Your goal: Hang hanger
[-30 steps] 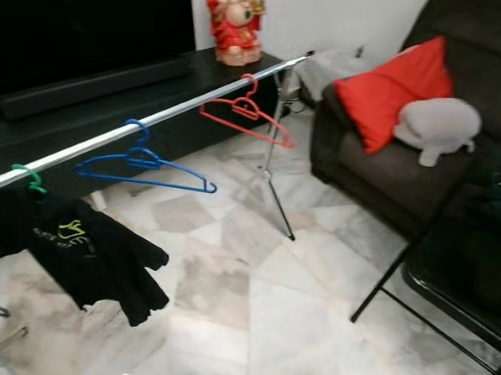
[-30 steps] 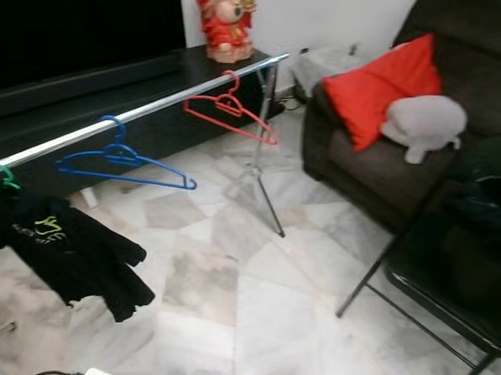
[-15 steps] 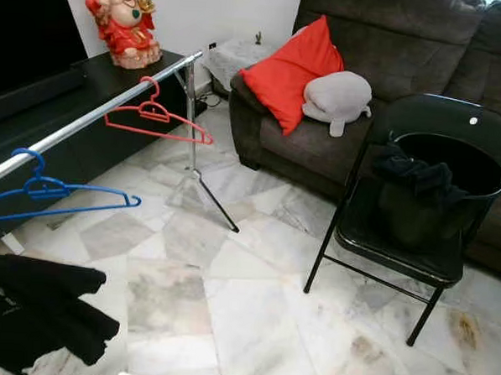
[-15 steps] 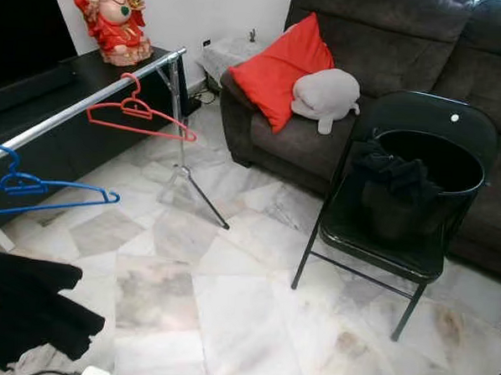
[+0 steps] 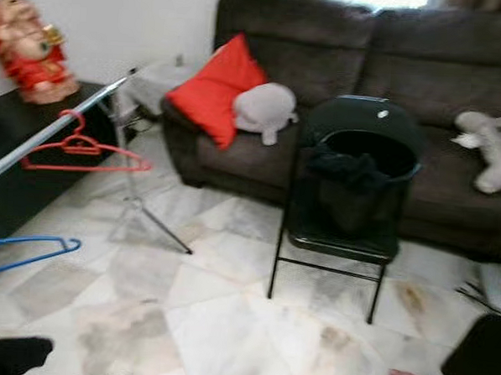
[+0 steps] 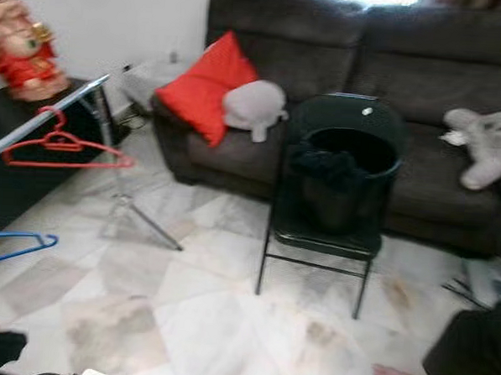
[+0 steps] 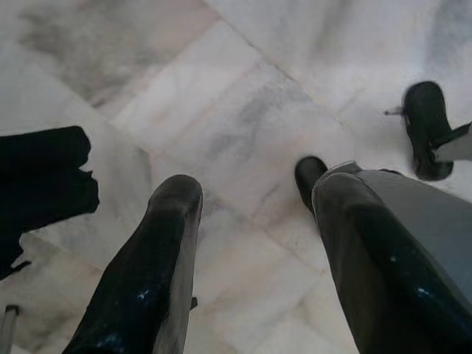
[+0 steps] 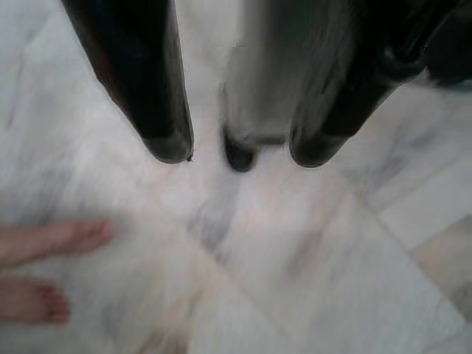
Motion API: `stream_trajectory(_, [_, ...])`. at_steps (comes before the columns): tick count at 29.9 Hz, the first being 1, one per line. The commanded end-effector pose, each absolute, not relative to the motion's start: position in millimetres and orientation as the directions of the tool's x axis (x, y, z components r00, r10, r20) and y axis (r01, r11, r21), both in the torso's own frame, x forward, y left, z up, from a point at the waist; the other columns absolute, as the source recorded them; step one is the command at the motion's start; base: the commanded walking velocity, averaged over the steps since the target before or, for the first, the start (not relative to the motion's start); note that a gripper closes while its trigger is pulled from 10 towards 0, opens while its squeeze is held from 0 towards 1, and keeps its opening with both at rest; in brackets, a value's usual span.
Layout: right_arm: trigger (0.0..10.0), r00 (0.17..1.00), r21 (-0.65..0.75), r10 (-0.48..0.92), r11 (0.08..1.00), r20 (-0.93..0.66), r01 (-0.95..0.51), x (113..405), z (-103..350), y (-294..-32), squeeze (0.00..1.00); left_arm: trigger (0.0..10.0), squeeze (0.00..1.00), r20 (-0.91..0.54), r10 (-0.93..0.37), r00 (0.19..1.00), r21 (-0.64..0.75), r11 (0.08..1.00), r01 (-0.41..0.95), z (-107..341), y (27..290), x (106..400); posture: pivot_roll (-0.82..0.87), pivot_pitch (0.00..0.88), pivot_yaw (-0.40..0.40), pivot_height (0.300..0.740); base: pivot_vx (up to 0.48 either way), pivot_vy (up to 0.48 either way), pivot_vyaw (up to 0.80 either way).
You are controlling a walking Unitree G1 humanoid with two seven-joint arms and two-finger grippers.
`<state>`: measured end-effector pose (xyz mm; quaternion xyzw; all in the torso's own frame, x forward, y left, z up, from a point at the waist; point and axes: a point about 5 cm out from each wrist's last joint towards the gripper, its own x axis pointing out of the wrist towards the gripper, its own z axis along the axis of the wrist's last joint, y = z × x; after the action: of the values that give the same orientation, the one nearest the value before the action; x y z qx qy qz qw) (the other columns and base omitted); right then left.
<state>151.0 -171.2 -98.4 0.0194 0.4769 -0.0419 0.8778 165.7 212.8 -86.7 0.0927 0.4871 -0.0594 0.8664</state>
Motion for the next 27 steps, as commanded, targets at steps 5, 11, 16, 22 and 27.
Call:
stream_trajectory(5, [10.0, 0.546, -0.020, -0.071, 0.995, -0.835, 0.099, 152.2, -97.6, -175.2, 0.00, 10.0, 0.00, -0.869, -0.003, 0.494, 0.097, 0.979, 0.176, -89.1, 216.1, 159.3, -0.08, 0.048, 0.073, 0.740, 0.158, 0.000, 0.00])
stream_trajectory(11, [10.0, 0.541, -0.019, -0.076, 0.994, -0.837, 0.110, 151.4, -97.9, -175.8, 0.00, 10.0, 0.00, -0.869, -0.004, 0.495, 0.095, 0.980, 0.174, -88.9, 215.9, 159.9, -0.08, 0.053, 0.073, 0.740, 0.299, 0.000, 0.00])
stream_trajectory(16, [10.0, 0.538, -0.022, -0.078, 0.994, -0.839, 0.110, 150.6, -98.2, -176.6, 0.00, 10.0, 0.00, -0.869, -0.004, 0.495, 0.094, 0.980, 0.173, -89.0, 215.7, 160.0, -0.08, 0.055, 0.073, 0.740, 0.313, 0.000, -0.78])
stream_trajectory(22, [10.0, 0.543, -0.027, -0.086, 0.993, -0.836, 0.115, 149.9, -98.0, -179.5, 0.00, 10.0, 0.00, -0.869, -0.006, 0.494, 0.092, 0.980, 0.174, -89.0, 215.7, 159.8, -0.08, 0.056, 0.074, 0.740, 0.314, 0.000, -0.25])
stream_trajectory(27, [10.0, 0.546, -0.034, -0.096, 0.992, -0.832, 0.123, 149.5, -97.6, -183.7, 0.00, 10.0, 0.00, -0.870, -0.006, 0.493, 0.092, 0.980, 0.175, -89.0, 216.1, 159.6, -0.08, 0.058, 0.073, 0.740, 0.316, 0.000, 0.00])
